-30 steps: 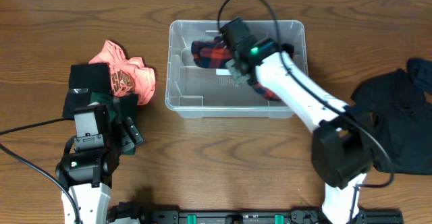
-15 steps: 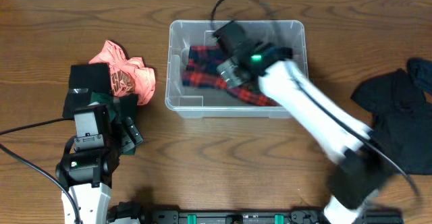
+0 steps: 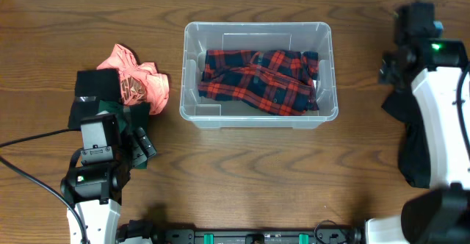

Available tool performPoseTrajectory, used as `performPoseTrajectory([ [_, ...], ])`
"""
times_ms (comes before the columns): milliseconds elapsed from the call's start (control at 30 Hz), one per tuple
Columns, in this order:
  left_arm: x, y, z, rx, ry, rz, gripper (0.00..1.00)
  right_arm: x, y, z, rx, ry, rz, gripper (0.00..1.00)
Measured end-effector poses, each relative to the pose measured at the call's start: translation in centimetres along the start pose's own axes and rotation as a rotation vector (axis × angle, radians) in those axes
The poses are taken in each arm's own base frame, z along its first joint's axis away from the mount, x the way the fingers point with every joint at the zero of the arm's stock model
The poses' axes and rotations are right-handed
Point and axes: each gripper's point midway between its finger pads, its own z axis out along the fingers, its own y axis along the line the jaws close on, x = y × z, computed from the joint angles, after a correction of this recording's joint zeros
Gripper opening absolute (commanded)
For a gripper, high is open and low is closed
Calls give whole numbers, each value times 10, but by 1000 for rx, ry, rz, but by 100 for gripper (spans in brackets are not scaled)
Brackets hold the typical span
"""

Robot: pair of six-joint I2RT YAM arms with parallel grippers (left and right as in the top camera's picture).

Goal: Pack container
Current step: 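Lift the plaid shirt with the right gripper and drop it into the bin, then grasp the black garment on the right with the right gripper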

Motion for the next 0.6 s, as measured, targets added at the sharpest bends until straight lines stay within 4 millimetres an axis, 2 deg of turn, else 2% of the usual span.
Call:
performPoseTrajectory([
  [133, 0, -1, 0, 4, 1, 0, 98, 47, -8, 73, -1, 195, 26, 99],
  [267, 0, -1, 0, 5, 1, 0, 98, 86, -8, 117, -5, 332, 13, 99],
  [400, 0, -1, 0, 5, 2, 0, 98, 108, -5, 144, 1, 413, -8, 99],
  [500, 0, -1, 0, 5, 2, 0, 98, 111, -6, 155, 27, 428, -22, 96],
  [533, 0, -1, 0, 5, 2, 0, 98, 109, -7, 156, 34, 419, -20, 91],
  [567, 1, -1, 0, 5, 3, 0, 98, 109, -9, 157, 45, 416, -21, 82],
  [600, 1, -1, 0, 5, 3, 0, 98, 108, -11, 159, 54, 413, -27, 67],
])
